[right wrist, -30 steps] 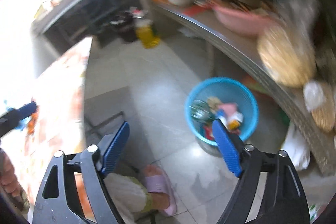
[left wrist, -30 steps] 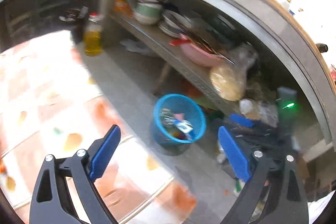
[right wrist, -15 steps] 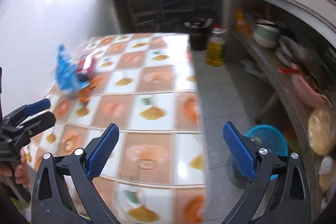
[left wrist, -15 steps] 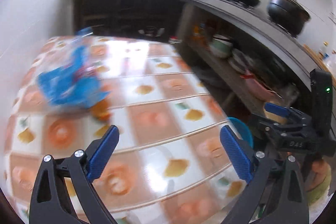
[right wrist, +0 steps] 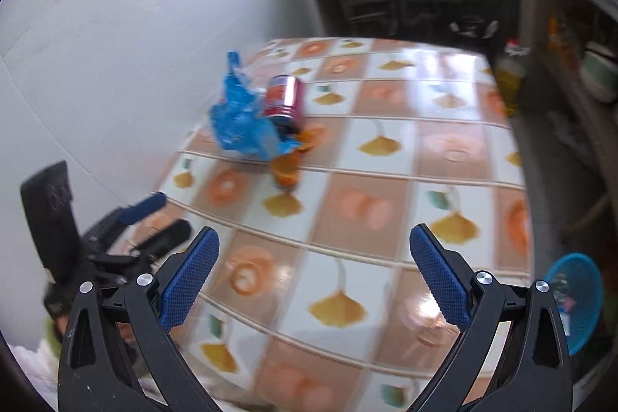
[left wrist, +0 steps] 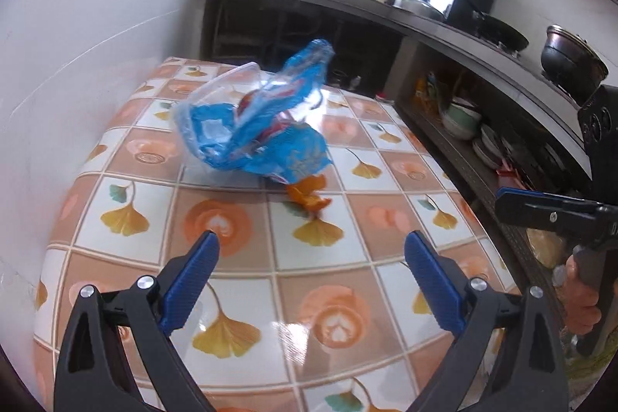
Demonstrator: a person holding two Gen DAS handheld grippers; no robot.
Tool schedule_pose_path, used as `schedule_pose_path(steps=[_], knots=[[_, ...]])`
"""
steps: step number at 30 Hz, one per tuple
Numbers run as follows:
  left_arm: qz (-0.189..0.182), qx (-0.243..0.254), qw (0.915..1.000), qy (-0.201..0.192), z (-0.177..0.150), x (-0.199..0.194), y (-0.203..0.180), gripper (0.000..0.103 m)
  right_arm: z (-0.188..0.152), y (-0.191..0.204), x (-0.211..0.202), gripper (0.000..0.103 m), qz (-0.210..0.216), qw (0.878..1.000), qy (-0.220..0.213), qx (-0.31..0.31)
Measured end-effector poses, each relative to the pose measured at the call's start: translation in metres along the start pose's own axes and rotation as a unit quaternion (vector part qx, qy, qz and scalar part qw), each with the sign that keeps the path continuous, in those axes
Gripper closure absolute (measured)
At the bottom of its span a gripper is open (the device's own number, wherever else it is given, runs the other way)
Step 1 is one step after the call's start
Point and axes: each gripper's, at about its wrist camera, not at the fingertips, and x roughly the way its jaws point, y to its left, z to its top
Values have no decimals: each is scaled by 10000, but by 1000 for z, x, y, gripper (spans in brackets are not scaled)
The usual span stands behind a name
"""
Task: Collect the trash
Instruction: 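Grasp the blue plastic bag with the left gripper, then lift the blue bag with the left gripper while right grasps the bag too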
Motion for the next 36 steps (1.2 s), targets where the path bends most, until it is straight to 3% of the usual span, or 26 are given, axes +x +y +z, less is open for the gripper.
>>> schedule_pose_path(steps=[7,13,15,18,23,25,28,32,36], knots=[[349,640,9954,-622,32,8,17,9,12,4,31,8,191,9994,202,215],[147,1176,9918,-474,66,45,26,9,10,-2,49,8,270,9981,392,394],[232,1289,9909,-301,76,65,28,9,9,-4,52,9,282,9977,430,440],[341,1361,9901,-44,84,89,29,26,9,-8,56,9,264,9974,474,478],[299,1238,9916,223,89,107,32,79,8,-18,53,9,244,9970,465,562],[316,1203,9921,166,90,103,33,90,8,-22,52,9,258,9968,446,611],[292,1153,9929,-34,90,87,30,98,7,-24,49,9,263,9967,421,635],[177,1104,9924,-517,94,45,25,100,6,-24,43,9,296,9969,362,629],[-326,767,9924,-909,96,-6,24,100,5,-26,32,9,324,9971,233,641]])
